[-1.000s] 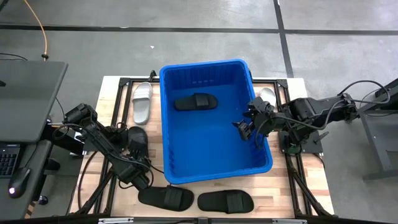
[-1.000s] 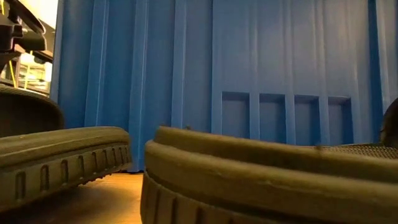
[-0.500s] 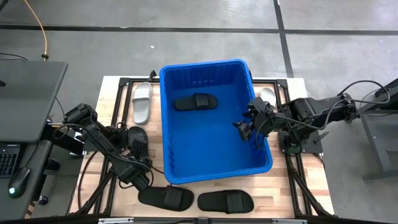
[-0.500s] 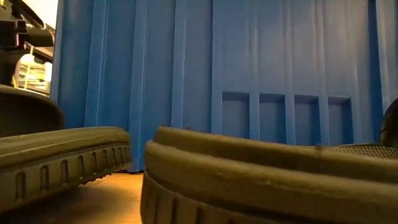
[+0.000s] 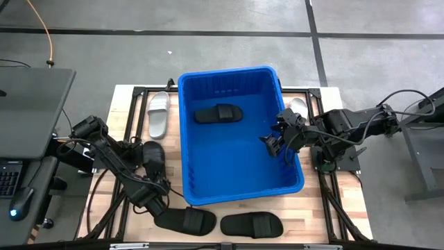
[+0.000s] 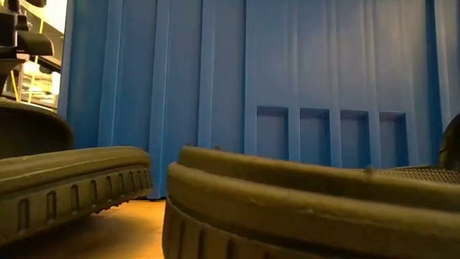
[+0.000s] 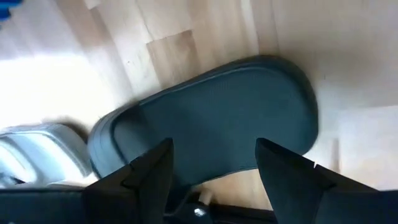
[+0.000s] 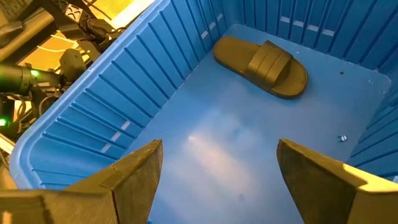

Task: Pick and place slides into bin
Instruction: Put the black slipper into the bin

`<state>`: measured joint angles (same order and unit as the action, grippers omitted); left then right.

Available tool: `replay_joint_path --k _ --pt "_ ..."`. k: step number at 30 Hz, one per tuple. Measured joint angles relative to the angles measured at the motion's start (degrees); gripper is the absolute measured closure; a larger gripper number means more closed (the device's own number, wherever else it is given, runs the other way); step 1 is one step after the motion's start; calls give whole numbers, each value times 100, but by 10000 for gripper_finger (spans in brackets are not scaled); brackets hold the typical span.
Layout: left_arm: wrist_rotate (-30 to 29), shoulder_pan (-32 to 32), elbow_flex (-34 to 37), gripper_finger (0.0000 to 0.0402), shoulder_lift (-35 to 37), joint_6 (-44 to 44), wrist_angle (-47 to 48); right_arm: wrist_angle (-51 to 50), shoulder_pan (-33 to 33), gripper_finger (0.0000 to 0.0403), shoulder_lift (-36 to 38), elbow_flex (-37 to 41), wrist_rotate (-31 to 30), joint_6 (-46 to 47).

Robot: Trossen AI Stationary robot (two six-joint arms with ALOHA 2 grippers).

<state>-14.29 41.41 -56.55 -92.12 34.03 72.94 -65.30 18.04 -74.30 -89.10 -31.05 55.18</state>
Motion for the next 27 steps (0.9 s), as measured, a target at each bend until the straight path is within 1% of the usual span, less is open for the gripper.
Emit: replay_joint_path --k 3,5,9,12,21,24,27 --pt "-158 0 0 185 2 -75 273 0 0 100 0 0 0 6" --pt "-374 19 1 185 2 -247 431 0 0 100 0 0 0 21" --pt "-662 231 84 185 9 -494 443 0 0 100 0 0 0 8" --pt "-666 336 178 185 9 -490 487 0 0 100 0 0 7 0" --pt "-878 398 329 186 7 101 992 0 0 100 0 0 36 8" --pt "-948 393 350 186 4 440 1073 0 0 100 0 0 171 0" --pt "-948 398 350 186 2 745 982 0 0 100 0 0 431 10"
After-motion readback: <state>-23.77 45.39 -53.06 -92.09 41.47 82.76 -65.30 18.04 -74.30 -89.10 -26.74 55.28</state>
